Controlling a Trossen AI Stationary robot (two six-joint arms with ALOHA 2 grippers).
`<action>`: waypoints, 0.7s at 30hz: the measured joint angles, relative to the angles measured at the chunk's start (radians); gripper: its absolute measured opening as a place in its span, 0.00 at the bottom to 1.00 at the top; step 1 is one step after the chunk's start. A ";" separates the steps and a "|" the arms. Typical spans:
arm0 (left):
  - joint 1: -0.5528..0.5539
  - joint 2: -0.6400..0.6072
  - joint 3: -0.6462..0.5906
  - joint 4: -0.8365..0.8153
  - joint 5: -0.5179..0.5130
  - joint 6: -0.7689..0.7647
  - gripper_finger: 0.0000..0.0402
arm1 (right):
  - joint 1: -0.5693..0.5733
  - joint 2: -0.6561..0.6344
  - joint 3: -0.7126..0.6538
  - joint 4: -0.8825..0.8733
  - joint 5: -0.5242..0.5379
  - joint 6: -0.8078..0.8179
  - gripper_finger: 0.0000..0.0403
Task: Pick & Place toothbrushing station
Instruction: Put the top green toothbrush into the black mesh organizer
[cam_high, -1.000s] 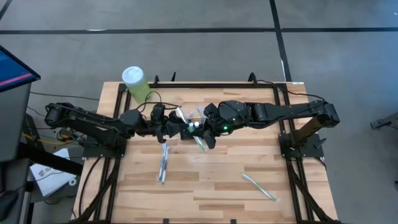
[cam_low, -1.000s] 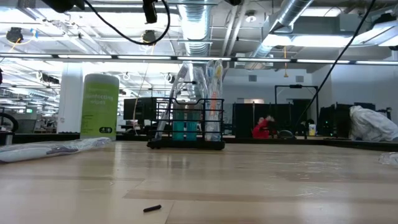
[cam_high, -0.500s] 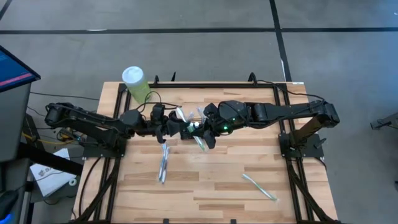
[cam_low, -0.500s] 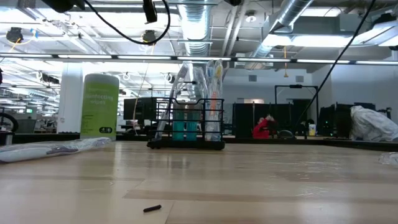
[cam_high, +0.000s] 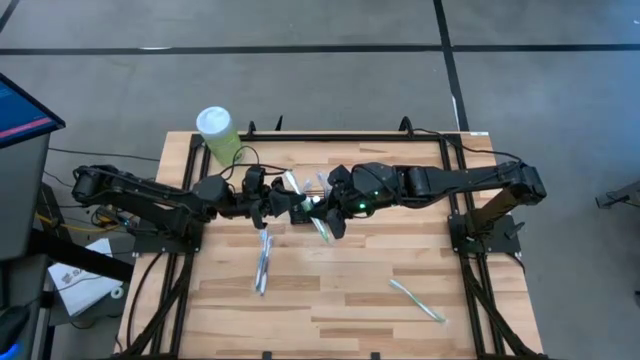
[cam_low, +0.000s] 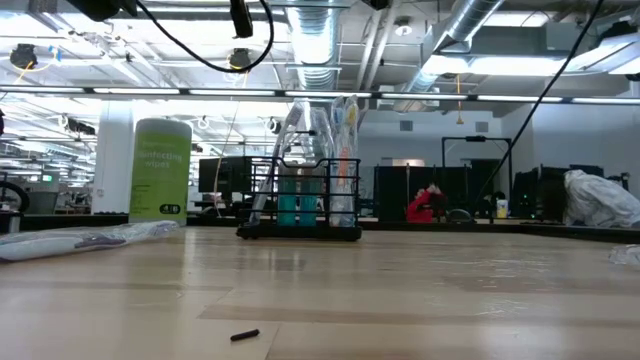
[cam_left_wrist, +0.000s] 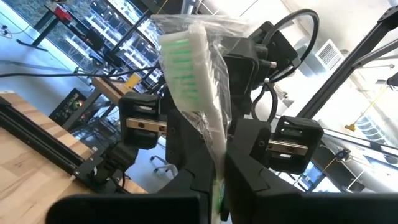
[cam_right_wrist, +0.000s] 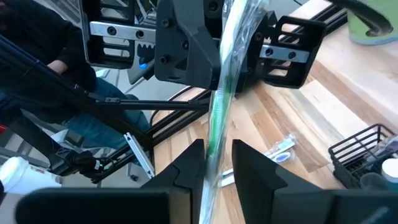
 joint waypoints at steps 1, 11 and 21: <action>0.000 0.000 0.000 0.000 0.002 -0.001 0.03 | 0.000 0.000 0.000 0.001 0.001 -0.004 0.19; -0.018 0.000 0.000 -0.007 0.012 -0.007 0.02 | 0.002 -0.008 0.000 0.006 0.003 -0.015 0.47; -0.018 -0.001 0.000 -0.059 0.011 -0.025 0.02 | -0.002 -0.065 0.000 -0.022 -0.005 -0.018 0.70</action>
